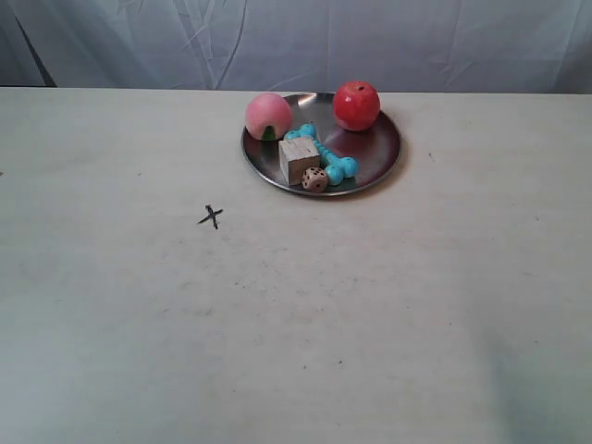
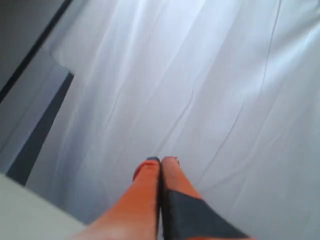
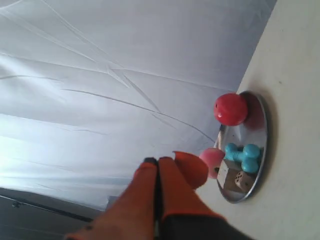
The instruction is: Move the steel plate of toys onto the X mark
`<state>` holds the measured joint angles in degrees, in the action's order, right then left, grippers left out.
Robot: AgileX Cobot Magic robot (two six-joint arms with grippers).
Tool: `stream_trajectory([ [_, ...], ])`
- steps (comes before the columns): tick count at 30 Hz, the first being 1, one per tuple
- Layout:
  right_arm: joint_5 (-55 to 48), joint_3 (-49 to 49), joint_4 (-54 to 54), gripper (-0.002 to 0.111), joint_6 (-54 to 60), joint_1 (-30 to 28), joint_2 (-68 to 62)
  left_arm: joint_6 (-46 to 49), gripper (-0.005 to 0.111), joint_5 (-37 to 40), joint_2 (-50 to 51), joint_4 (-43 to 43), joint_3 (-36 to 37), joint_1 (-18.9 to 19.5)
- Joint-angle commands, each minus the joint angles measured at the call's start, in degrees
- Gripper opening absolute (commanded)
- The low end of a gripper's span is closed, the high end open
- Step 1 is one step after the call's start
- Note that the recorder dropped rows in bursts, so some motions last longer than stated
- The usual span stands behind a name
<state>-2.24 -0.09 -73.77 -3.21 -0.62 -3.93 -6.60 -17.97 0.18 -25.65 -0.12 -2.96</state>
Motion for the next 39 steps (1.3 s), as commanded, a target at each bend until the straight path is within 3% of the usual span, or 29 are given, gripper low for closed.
stream_trajectory([
  [1,-1.5,0.1,-2.8,-0.001,0.2,0.1,0.2,-0.9,0.000,-11.5,-0.2,-1.5,0.1,-0.6],
  [6,-10.7,-1.7,0.5,-0.001,2.8,0.1,0.2,-11.4,0.000,-22.3,-0.2,0.2,-0.1,-0.6],
  [7,-11.6,-3.0,2.3,-0.001,5.1,0.1,0.2,-11.4,0.000,-19.7,-0.2,1.3,-1.3,-0.6],
  [8,-12.2,-7.1,6.6,-0.001,9.6,0.1,0.1,-8.0,0.000,-8.4,-0.2,4.9,-5.5,-0.6],
  [10,-12.3,-12.1,13.7,-0.001,13.8,0.1,-1.2,-3.2,0.000,2.6,3.4,9.9,-11.0,-0.6],
  [15,-12.8,-24.5,37.2,-0.001,13.6,0.1,-15.7,-1.9,0.000,6.2,28.0,15.2,-25.8,-0.6],
  [19,-16.3,-29.6,37.2,-0.001,13.5,0.1,-32.7,-2.4,0.000,12.6,49.8,14.7,-37.8,-0.6],
  [25,-25.4,-49.8,32.6,-0.001,20.8,0.1,-70.4,-1.0,0.000,37.3,90.2,8.0,-67.4,-0.6],
  [27,-30.8,-59.0,29.6,-0.001,24.5,0.1,-81.7,6.6,0.000,48.1,101.7,-2.8,-76.6,-0.6],
  [30,-34.3,-68.6,29.5,-0.001,24.5,0.1,-92.4,23.1,0.000,55.4,111.6,-22.8,-84.4,-0.6],
  [32,-35.5,-75.0,29.3,-0.001,24.5,0.0,-98.2,34.7,0.000,55.8,117.2,-36.7,-88.0,-0.6],
  [35,-40.9,-84.0,28.6,-0.001,24.2,-0.2,-106.3,44.3,0.000,55.5,123.4,-52.7,-91.4,-0.6],
  [39,-46.2,-96.6,28.2,-0.001,18.7,-2.5,-117.2,49.8,0.000,58.9,129.5,-62.7,-96.5,-0.6],
])
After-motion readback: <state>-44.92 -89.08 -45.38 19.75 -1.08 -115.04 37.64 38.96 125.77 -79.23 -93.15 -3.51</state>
